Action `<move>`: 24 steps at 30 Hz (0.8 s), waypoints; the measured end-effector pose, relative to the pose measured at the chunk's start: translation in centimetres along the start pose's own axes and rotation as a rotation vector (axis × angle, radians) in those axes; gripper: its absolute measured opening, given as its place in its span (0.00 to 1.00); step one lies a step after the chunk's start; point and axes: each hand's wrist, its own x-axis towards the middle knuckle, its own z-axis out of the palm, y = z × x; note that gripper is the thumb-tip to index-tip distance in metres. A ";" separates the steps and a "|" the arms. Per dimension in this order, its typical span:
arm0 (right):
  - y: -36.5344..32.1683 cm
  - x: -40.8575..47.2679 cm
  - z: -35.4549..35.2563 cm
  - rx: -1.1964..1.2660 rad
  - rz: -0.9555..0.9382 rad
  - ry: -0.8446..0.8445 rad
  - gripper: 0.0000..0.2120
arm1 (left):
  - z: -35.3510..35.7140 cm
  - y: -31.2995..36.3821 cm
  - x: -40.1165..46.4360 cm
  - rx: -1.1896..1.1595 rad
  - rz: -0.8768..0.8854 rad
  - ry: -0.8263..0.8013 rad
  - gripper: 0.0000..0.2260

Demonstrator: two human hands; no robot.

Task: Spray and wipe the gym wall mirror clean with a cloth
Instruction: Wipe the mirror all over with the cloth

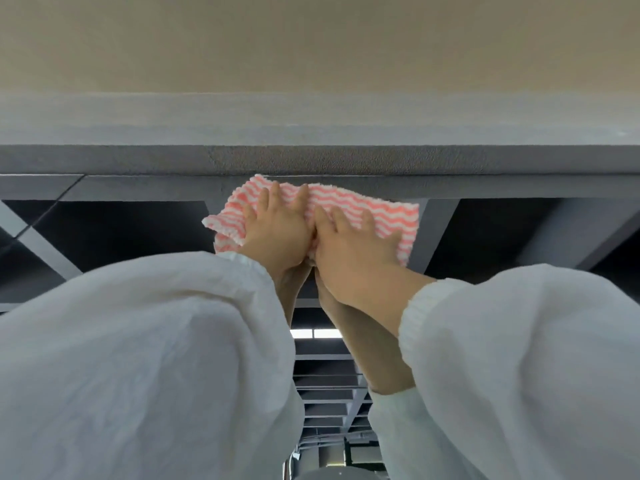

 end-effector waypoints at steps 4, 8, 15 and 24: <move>0.9 2.6 0.0 0.103 -0.021 -0.038 0.26 | 0.5 -1.2 0.4 -0.126 0.093 0.235 0.23; 1.3 4.5 -0.8 0.066 -0.131 -0.010 0.25 | 0.3 -2.8 0.8 -0.096 0.179 0.205 0.39; 1.3 5.9 -1.8 0.029 -0.124 -0.070 0.26 | 0.0 -3.3 1.0 0.155 -0.048 0.041 0.25; 7.4 5.9 -2.0 -0.003 -0.174 -0.006 0.28 | 0.3 2.5 1.5 0.141 -0.159 -0.044 0.27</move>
